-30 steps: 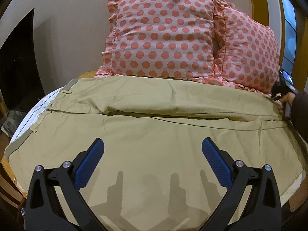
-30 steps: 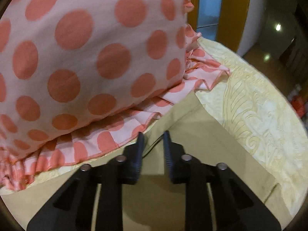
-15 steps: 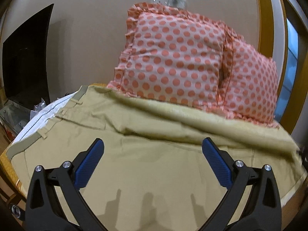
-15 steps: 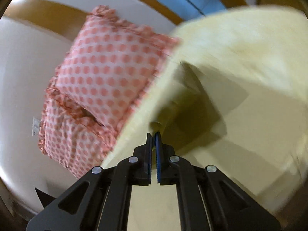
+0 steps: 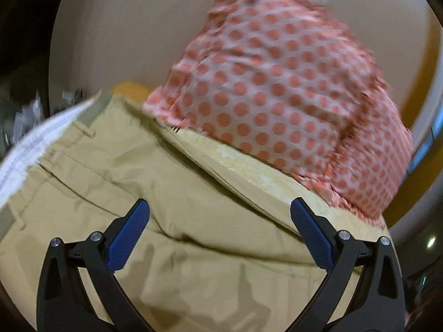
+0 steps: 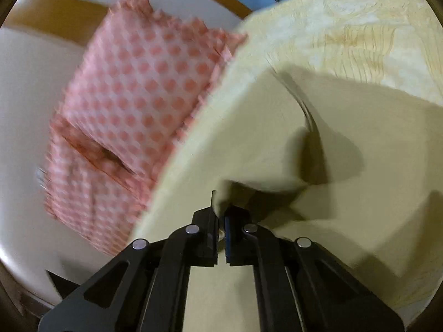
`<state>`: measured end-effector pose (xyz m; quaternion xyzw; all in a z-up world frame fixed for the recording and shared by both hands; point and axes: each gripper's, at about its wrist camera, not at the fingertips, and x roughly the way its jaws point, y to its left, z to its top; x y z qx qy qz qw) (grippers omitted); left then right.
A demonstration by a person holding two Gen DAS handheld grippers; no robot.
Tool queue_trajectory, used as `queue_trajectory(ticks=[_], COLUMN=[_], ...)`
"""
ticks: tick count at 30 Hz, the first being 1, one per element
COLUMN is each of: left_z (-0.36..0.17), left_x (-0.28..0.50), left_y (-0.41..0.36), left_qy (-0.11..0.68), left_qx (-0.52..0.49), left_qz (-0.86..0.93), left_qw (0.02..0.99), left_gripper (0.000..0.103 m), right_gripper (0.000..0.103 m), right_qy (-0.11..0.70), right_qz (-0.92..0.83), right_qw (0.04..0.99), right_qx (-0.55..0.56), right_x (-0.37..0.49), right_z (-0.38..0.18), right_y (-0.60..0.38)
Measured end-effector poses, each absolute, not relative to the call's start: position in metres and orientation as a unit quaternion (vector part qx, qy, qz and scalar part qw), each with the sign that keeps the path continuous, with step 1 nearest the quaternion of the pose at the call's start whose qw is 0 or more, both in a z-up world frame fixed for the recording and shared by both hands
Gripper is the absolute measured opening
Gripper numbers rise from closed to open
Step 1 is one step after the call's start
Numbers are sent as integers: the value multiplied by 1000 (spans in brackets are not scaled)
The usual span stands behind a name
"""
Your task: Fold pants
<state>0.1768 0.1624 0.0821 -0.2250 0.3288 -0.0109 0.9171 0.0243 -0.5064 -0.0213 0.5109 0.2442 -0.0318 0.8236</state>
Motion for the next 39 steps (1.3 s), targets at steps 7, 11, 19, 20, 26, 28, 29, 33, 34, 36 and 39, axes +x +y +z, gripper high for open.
queue_trajectory(ticks=[7, 11, 19, 20, 26, 28, 29, 33, 34, 36, 39], left_z=[49, 37, 54, 63, 83, 72, 64, 32, 21, 7, 6], left_x=[253, 296, 241, 222, 63, 26, 8, -18, -22, -25, -37], left_y=[196, 197, 202, 204, 204, 203, 202, 200, 202, 202, 202], left_qy=[396, 420, 393, 381, 344, 348, 352, 367, 373, 376, 352], left_qx=[-311, -297, -291, -290, -268, -271, -275, -292, -297, -311, -321], left_qz=[22, 59, 15, 7, -13, -7, -3, 9, 11, 15, 10], left_qw=[864, 855, 872, 878, 900, 897, 895, 883, 879, 873, 879], left_gripper=[80, 63, 3, 3, 3, 3, 3, 4, 4, 8, 16], right_gripper=[3, 3, 3, 3, 3, 3, 3, 3, 4, 15, 39], right_qy=[212, 215, 192, 186, 180, 185, 190, 206, 211, 218, 193], right_qz=[-14, -14, -1, -4, -36, -49, -56, -83, -88, -104, -154], right_qw=[840, 839, 852, 856, 864, 862, 860, 853, 854, 859, 871], right_qx=[499, 500, 487, 481, 470, 469, 470, 473, 467, 451, 426], right_x=[14, 17, 11, 6, -38, -50, -57, -75, -77, -85, -105], right_z=[-6, -9, 16, 21, 20, 13, 7, -14, -17, -17, -8], right_y=[-513, -515, -521, -523, -533, -534, -535, -538, -537, -536, -539])
